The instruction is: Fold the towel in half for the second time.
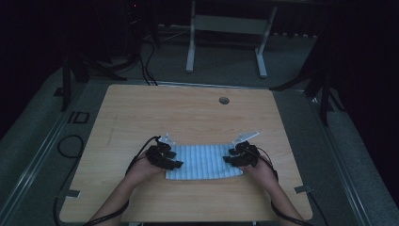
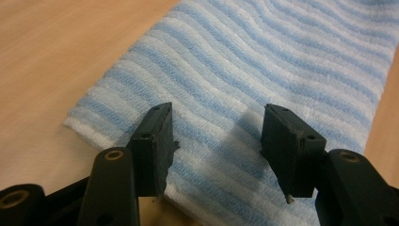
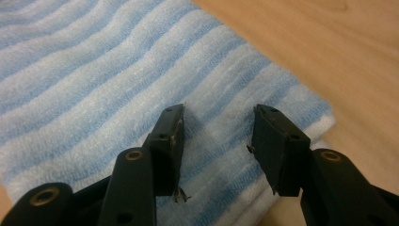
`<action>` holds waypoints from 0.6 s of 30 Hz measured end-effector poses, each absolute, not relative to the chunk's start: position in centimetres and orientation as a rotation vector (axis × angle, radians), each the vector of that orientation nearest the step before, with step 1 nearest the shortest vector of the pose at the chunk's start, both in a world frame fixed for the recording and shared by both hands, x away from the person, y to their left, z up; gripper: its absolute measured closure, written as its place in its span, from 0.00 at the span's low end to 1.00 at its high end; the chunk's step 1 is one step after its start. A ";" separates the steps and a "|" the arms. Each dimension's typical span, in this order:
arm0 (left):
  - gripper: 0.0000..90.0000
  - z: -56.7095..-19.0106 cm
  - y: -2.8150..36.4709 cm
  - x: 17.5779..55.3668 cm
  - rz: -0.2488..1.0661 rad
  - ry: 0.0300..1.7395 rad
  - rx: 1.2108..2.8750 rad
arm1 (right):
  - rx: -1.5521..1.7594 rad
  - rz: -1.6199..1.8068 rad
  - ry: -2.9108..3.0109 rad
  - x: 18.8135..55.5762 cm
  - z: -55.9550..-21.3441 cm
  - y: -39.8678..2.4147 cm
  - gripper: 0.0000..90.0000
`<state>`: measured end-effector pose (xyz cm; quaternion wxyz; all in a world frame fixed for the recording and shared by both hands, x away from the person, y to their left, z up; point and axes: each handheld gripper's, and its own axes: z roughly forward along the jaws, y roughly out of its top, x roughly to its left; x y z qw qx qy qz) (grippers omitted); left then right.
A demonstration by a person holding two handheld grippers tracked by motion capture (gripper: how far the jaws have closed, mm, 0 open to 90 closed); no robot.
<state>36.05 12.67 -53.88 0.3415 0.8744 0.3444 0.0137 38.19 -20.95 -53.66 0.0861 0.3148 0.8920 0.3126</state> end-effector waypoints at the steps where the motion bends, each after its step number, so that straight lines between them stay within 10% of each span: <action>1: 0.49 -53.9 12.8 36.3 0.038 0.905 2.270 | 0.936 0.928 2.656 38.5 -53.7 -20.7 0.59; 18: 0.49 -53.5 15.1 40.6 0.104 0.998 2.294 | 0.962 0.863 2.657 43.1 -53.4 -16.7 0.56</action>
